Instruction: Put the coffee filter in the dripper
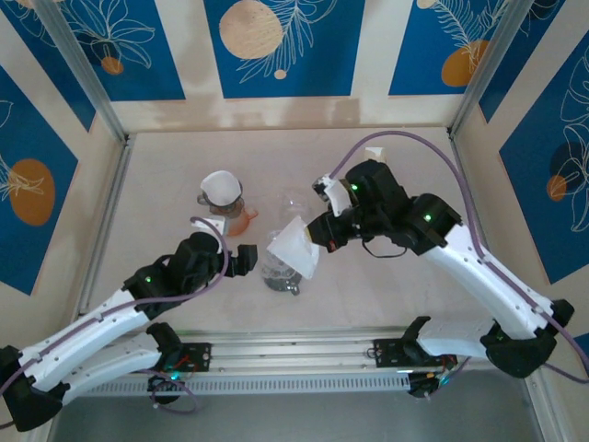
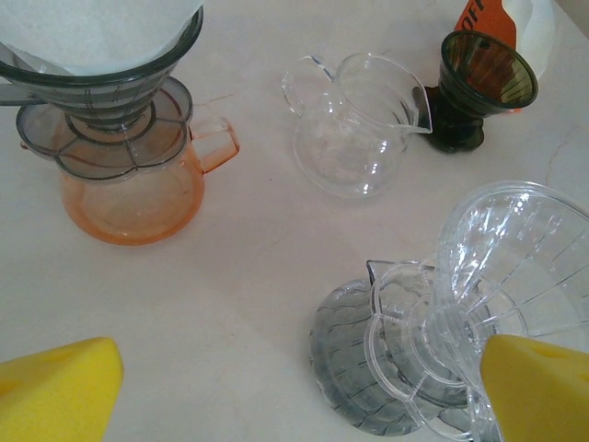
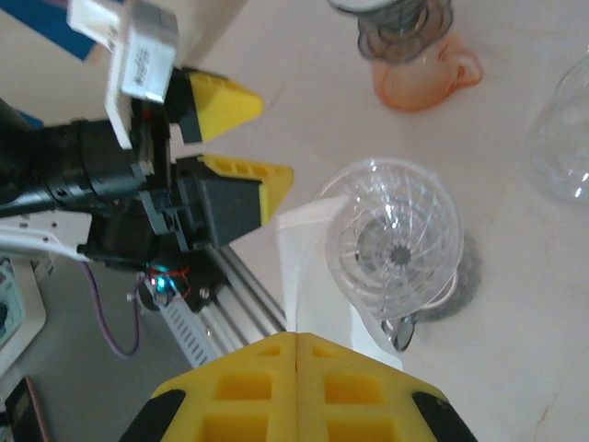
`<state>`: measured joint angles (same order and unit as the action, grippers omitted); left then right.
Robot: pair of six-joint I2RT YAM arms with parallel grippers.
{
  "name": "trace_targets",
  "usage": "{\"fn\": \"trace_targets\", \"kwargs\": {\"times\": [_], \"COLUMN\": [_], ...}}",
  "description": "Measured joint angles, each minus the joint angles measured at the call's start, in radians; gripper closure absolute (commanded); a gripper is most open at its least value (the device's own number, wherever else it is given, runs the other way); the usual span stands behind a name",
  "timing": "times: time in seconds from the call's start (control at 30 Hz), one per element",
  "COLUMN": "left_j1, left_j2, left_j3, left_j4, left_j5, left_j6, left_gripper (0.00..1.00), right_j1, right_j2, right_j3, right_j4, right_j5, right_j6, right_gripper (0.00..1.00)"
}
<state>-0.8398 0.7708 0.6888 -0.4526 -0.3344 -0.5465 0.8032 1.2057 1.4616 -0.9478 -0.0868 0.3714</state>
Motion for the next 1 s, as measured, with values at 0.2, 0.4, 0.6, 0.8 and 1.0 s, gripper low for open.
{"fn": "trace_targets", "kwargs": {"times": [0.2,0.4,0.6,0.8,1.0], "left_j1": [0.0,0.0,0.0,0.0,0.0], "left_j2": [-0.023,-0.06,-0.079,-0.097,-0.1], "left_j3": [0.043,0.053,0.057,0.059,0.059], "left_j4": [-0.023,-0.032,-0.037,-0.042,-0.043], "left_j5": [0.0,0.0,0.002,0.013,0.02], "left_j6": [0.008,0.026,0.034,0.034,0.034], "left_gripper": [0.0,0.0,0.0,0.0,0.0], "right_j1": [0.031,0.075,0.096,0.114,0.118], "right_j2": [0.182,0.322,0.456,0.595,0.664], "right_j3": [0.158,0.309,0.441,0.534,0.53], "right_j4": [-0.132,-0.218,-0.268,-0.288,-0.277], "right_j5": [0.034,0.074,0.081,0.083,0.084], "right_j6": [0.0,-0.007,-0.023,-0.04,-0.049], "right_gripper": [1.0,1.0,1.0,1.0,1.0]}}
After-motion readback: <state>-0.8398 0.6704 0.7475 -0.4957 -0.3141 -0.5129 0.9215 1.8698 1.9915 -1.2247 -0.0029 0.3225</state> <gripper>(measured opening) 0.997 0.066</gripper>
